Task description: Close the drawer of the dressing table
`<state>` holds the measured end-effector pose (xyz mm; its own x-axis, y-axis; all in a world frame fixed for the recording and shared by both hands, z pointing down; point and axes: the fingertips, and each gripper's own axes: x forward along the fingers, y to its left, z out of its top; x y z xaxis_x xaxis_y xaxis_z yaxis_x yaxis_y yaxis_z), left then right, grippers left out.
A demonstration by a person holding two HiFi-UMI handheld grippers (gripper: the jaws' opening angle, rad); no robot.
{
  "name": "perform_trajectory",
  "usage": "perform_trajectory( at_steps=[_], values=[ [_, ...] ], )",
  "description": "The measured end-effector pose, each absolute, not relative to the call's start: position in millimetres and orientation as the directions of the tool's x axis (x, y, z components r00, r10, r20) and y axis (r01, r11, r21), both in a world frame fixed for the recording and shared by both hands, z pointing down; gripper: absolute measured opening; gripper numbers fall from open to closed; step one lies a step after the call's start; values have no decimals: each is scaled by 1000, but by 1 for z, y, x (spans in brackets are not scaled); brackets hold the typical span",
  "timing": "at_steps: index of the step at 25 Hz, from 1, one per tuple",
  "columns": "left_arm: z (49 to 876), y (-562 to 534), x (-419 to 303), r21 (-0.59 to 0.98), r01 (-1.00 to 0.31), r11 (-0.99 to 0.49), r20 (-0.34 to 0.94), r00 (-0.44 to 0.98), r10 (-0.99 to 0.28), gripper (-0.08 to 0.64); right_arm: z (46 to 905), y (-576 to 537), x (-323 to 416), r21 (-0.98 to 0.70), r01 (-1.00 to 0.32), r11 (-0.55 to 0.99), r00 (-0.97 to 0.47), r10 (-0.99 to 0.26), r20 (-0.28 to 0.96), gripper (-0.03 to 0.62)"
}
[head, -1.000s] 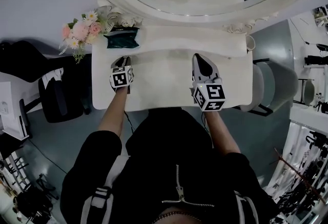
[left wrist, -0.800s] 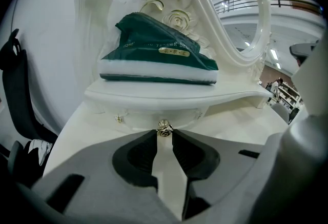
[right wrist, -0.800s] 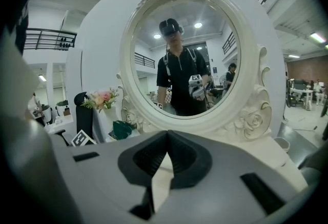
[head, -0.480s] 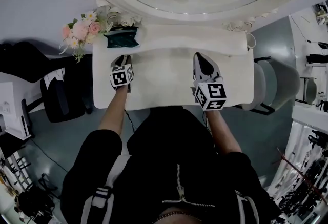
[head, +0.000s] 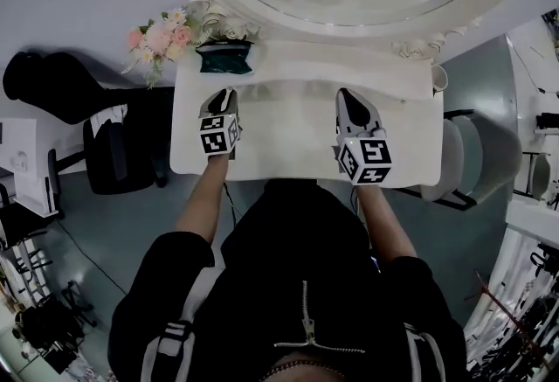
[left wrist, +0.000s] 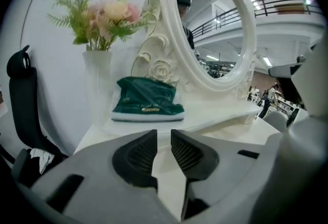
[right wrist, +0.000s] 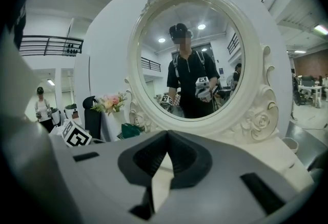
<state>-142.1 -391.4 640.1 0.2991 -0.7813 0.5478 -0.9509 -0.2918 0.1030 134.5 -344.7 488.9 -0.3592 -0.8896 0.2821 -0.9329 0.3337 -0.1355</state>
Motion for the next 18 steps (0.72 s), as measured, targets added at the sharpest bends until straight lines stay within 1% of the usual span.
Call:
perform_trajectory(
  at_steps=[4,6,13,18],
  values=[
    [603,-390,-122,67,-940,-335,488,324,-810,47,482,-343,137,-137,-927,350,-374,-891,259,2],
    [581,-389,-108,57,-930,-364,452,349,-821,6,479,-340,138,-132,-924,360,-382,-889,251,2],
    [494,-394,-56,12,-888,-461,307,442,-843,5,464,-341,151,-115,-926,360,-377,-901,213,0],
    [448,-393,-26,-46,-852,-522,222,500,-837,5,450,-344,160,-95,-932,351,-363,-913,188,0]
  ],
)
